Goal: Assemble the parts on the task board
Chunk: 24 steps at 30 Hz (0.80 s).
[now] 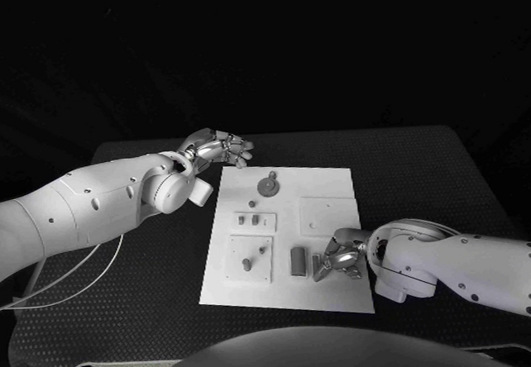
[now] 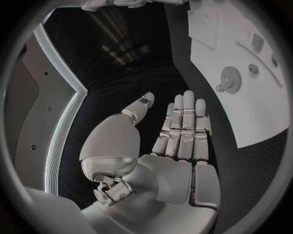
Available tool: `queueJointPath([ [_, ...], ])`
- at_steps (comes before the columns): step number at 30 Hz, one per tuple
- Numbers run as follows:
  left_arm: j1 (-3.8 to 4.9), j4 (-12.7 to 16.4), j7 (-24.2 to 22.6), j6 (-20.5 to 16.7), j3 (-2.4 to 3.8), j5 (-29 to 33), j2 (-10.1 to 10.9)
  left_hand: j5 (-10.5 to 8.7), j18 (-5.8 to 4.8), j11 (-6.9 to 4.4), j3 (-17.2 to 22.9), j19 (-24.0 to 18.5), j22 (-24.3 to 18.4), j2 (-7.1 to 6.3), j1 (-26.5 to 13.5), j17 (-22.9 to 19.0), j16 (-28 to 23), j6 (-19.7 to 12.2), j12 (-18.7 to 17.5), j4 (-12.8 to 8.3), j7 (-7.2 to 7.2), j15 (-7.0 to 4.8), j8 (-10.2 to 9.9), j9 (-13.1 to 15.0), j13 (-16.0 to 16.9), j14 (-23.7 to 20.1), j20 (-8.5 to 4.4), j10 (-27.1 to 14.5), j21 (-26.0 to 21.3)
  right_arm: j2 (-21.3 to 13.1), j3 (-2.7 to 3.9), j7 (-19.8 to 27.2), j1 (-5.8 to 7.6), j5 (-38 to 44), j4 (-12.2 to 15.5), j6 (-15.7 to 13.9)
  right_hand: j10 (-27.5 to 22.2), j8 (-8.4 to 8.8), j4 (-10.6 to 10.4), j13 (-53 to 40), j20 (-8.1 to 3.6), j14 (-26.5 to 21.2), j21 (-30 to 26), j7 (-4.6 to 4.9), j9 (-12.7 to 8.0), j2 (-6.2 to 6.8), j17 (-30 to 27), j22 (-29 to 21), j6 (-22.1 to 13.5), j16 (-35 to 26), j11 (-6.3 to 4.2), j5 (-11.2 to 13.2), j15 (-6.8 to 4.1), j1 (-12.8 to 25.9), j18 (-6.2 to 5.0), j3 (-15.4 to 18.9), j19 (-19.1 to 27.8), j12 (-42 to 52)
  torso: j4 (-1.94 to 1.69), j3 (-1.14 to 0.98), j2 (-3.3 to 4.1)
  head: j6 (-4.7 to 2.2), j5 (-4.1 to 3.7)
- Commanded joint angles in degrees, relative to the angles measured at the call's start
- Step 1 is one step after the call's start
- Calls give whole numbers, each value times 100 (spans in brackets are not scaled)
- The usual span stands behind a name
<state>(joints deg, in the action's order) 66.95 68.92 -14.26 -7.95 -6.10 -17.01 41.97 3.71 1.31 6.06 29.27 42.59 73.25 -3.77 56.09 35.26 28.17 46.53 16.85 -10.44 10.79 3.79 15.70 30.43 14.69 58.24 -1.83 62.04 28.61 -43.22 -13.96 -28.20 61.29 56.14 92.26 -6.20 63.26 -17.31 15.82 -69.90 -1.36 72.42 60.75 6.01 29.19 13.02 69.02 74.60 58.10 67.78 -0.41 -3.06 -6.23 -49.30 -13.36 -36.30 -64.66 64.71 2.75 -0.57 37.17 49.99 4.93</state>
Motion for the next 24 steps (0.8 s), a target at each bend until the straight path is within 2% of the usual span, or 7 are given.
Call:
queueJointPath([
  [1,8,11,-31,47,4,13,-6,-23,75,49,-7,39,8,7,-31,10,-31,-33,-35,-10,1,13,21,-5,8,42,4,1,-37,7,-8,-44,-11,121,-20,59,-5,-31,-46,-15,13,-38,-21,-9,4,-153,6,3,-10,-25,6,28,0,40,-164,70,37,11,-2,4,0,1,0],
  [4,8,13,-9,62,4,11,-6,-23,75,49,-7,39,9,8,-31,11,-32,-33,-35,-10,2,14,21,-5,8,42,4,1,-37,26,-8,-69,-11,119,-25,66,19,-45,-31,-20,9,-29,-19,-19,14,-258,6,3,4,-21,-3,27,-7,20,-164,92,35,26,-2,5,0,1,-1],
  [5,8,14,-7,64,4,9,-6,-24,75,49,-7,39,9,8,-31,11,-32,-34,-35,-10,2,14,21,-6,9,41,5,0,-38,29,-8,-80,-11,119,-25,67,41,-53,-32,-28,6,-23,-18,-25,19,-373,6,2,15,-20,-9,27,-11,-7,-164,72,31,41,-1,5,0,1,-1],
  [9,8,20,-16,61,4,-22,0,-25,75,50,-8,39,10,5,-32,13,-35,-35,-37,-11,2,14,21,-6,9,40,5,-1,-40,41,-8,-106,-11,134,-30,76,92,-74,35,-41,-5,-7,-19,-43,30,-648,5,2,47,-15,-26,27,-23,-165,-164,-41,32,69,-3,5,-1,1,1],
  [12,8,30,-26,57,4,-70,9,-25,75,50,-8,38,11,6,-31,14,-37,-35,-37,-12,2,15,21,-6,9,40,5,-1,-41,58,-8,-118,-11,159,-33,75,133,-80,27,-33,16,14,-25,-48,22,-887,6,2,86,-12,-33,20,-24,-326,-163,-397,38,70,-3,5,2,1,0],
  [18,8,34,-26,54,4,-83,11,-25,75,50,-7,38,12,6,-30,16,-39,-36,-38,-13,2,15,21,-7,10,40,5,-2,-43,62,-8,-150,-11,209,-43,78,188,-84,63,-34,56,49,-5,-55,3,-1018,22,20,137,2,-35,-12,-15,-364,-164,-748,31,82,-4,5,-1,1,2],
  [24,8,34,-23,58,4,-83,12,-25,74,50,-8,38,14,7,-31,19,-41,-36,-38,-12,3,15,22,-7,11,40,6,-2,-44,56,-8,-142,-11,207,-52,103,207,-88,69,-38,67,60,7,-55,-2,-1012,28,29,153,7,-34,-36,-12,-361,-164,-810,27,88,0,6,-1,1,3],
])
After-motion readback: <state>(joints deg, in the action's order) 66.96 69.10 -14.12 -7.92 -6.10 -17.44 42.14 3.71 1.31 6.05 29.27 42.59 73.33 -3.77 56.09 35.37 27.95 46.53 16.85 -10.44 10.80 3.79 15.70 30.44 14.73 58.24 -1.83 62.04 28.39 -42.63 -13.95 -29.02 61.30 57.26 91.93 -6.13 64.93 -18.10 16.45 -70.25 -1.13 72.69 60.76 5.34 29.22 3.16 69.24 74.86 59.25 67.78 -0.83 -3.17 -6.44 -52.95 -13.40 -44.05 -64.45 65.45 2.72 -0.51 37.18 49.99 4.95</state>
